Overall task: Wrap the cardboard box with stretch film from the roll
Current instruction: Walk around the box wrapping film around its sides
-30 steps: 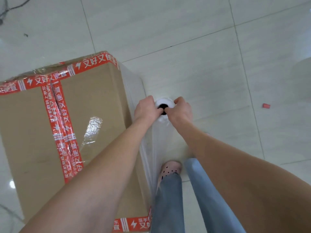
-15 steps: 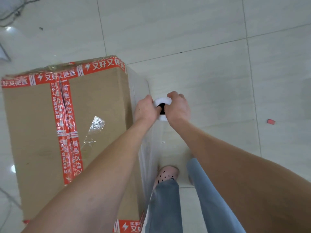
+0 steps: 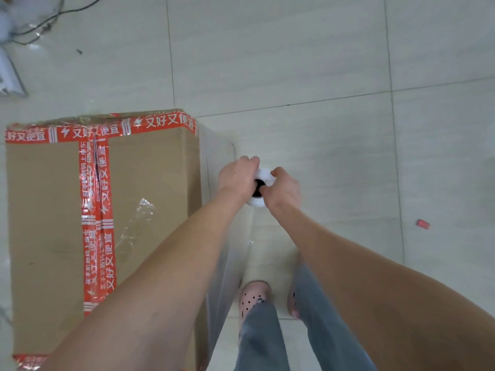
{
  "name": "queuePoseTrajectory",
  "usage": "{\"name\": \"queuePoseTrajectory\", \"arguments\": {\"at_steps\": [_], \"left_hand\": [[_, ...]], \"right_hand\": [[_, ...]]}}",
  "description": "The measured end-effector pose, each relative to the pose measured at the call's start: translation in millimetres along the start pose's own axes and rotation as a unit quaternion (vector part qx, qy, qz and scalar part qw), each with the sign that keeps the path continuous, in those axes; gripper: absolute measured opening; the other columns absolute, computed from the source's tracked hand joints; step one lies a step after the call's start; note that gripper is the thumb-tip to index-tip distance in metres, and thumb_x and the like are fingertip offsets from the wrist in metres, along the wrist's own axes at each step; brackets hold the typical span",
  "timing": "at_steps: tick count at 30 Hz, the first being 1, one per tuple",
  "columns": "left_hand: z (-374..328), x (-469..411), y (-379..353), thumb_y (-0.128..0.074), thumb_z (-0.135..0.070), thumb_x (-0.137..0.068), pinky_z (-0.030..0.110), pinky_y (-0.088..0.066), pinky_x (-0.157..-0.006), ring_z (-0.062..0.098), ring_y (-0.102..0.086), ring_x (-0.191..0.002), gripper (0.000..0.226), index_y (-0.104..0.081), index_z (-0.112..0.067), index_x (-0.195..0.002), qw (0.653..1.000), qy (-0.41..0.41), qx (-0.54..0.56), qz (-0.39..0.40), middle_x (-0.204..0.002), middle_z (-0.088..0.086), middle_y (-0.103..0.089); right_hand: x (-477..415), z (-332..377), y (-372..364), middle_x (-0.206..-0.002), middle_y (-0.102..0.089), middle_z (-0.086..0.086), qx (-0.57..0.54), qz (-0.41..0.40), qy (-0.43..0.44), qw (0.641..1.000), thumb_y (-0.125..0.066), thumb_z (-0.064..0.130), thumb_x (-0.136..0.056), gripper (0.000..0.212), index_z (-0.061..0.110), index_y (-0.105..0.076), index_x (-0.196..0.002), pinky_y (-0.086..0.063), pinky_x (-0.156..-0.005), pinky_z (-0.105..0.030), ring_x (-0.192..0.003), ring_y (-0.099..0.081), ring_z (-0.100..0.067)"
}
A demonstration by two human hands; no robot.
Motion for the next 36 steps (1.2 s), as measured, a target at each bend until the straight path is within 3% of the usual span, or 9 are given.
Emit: {"name": "queuePoseTrajectory", "arguments": {"at_steps": [5,8,11,16,19,24,28,32,36], "left_hand": [[20,-5,6,-0.057,-0.017,-0.08,0.03,-0.038,-0.062,0.031,-0.059,-0.087,0.015,-0.054,-0.009,-0.092,0.974,0.155,0.161,-0.039,-0.095,0.012,-0.063],[30,-15,10,-0.06,-0.024,-0.08,0.028,-0.039,-0.064,0.032,-0.061,-0.095,0.023,-0.058,-0.007,-0.097,0.96,0.202,0.194,-0.019,-0.101,0.014,-0.065],[32,-23,18,-0.058,-0.023,-0.082,0.031,-0.04,-0.066,0.032,-0.06,-0.097,0.028,-0.054,-0.008,-0.105,0.979,0.163,0.119,0.014,-0.104,0.014,-0.063],[14,-38,32,-0.051,-0.013,-0.085,0.033,-0.037,-0.062,0.032,-0.059,-0.091,0.024,-0.05,-0.012,-0.109,1.0,-0.021,-0.008,0.008,-0.103,0.009,-0.055],[10,-52,41,-0.05,-0.013,-0.085,0.032,-0.034,-0.063,0.03,-0.057,-0.092,0.021,-0.052,-0.014,-0.106,0.996,-0.072,-0.048,0.012,-0.103,0.008,-0.053],[25,-69,52,-0.049,-0.015,-0.084,0.033,-0.033,-0.062,0.033,-0.058,-0.085,0.009,-0.048,-0.012,-0.092,0.998,-0.055,-0.028,0.008,-0.094,0.012,-0.059],[38,-80,63,-0.054,-0.024,-0.083,0.031,-0.035,-0.062,0.034,-0.061,-0.089,0.011,-0.046,-0.018,-0.086,1.0,0.01,-0.019,-0.002,-0.094,0.011,-0.063],[57,-93,75,-0.056,-0.037,-0.083,0.029,-0.035,-0.066,0.028,-0.061,-0.097,0.026,-0.061,-0.017,-0.098,0.996,0.047,-0.079,0.022,-0.102,0.007,-0.065],[51,-100,75,-0.055,-0.023,-0.083,0.031,-0.034,-0.064,0.03,-0.059,-0.096,0.027,-0.052,-0.014,-0.109,0.997,-0.04,-0.058,0.028,-0.106,0.007,-0.058]], "right_hand": [[-15,34,14,-0.121,-0.052,-0.003,0.041,-0.025,0.111,0.993,-0.048,0.009,-0.087,0.041,0.024,-0.052,-0.125,-0.04,-0.073,-0.029,-0.099,-0.057,-0.027],[-24,35,15,-0.115,-0.048,-0.004,-0.024,-0.024,0.021,0.999,-0.058,0.02,-0.084,0.043,0.016,-0.045,-0.125,-0.04,-0.068,-0.031,-0.09,-0.055,-0.027],[-29,35,9,-0.099,-0.051,-0.004,-0.033,0.017,-0.038,0.999,-0.059,0.024,-0.081,0.04,0.013,-0.046,-0.116,-0.04,-0.065,-0.03,-0.083,-0.052,-0.024],[-37,47,7,-0.104,-0.06,-0.005,0.002,0.009,-0.023,1.0,-0.06,0.023,-0.079,0.034,0.018,-0.051,-0.112,-0.043,-0.067,-0.032,-0.09,-0.059,-0.027],[-44,57,8,-0.102,-0.062,-0.005,0.037,0.01,-0.004,0.999,-0.059,0.027,-0.081,0.031,0.019,-0.053,-0.11,-0.044,-0.068,-0.032,-0.089,-0.06,-0.026],[-55,85,17,-0.106,-0.06,-0.003,0.132,-0.017,0.069,0.989,-0.052,0.018,-0.084,0.027,0.022,-0.057,-0.11,-0.036,-0.065,-0.03,-0.089,-0.059,-0.027],[-64,108,22,-0.115,-0.055,-0.002,0.106,-0.054,0.108,0.987,-0.05,0.008,-0.085,0.031,0.02,-0.054,-0.114,-0.035,-0.067,-0.03,-0.091,-0.058,-0.026],[-67,103,13,-0.122,-0.047,-0.005,-0.002,-0.014,-0.035,0.999,-0.06,0.023,-0.083,0.041,0.014,-0.043,-0.119,-0.038,-0.066,-0.031,-0.083,-0.053,-0.025],[-69,104,5,-0.108,-0.054,-0.006,-0.04,-0.007,-0.052,0.998,-0.06,0.024,-0.081,0.028,0.019,-0.04,-0.1,-0.038,-0.061,-0.031,-0.083,-0.055,-0.026]]}}
Point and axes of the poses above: each hand's wrist, its own x-axis away from the middle knuckle, its own y-axis out of the back of the hand, z = x × y, the point moved 4 cm from there along -x, towards the middle knuckle
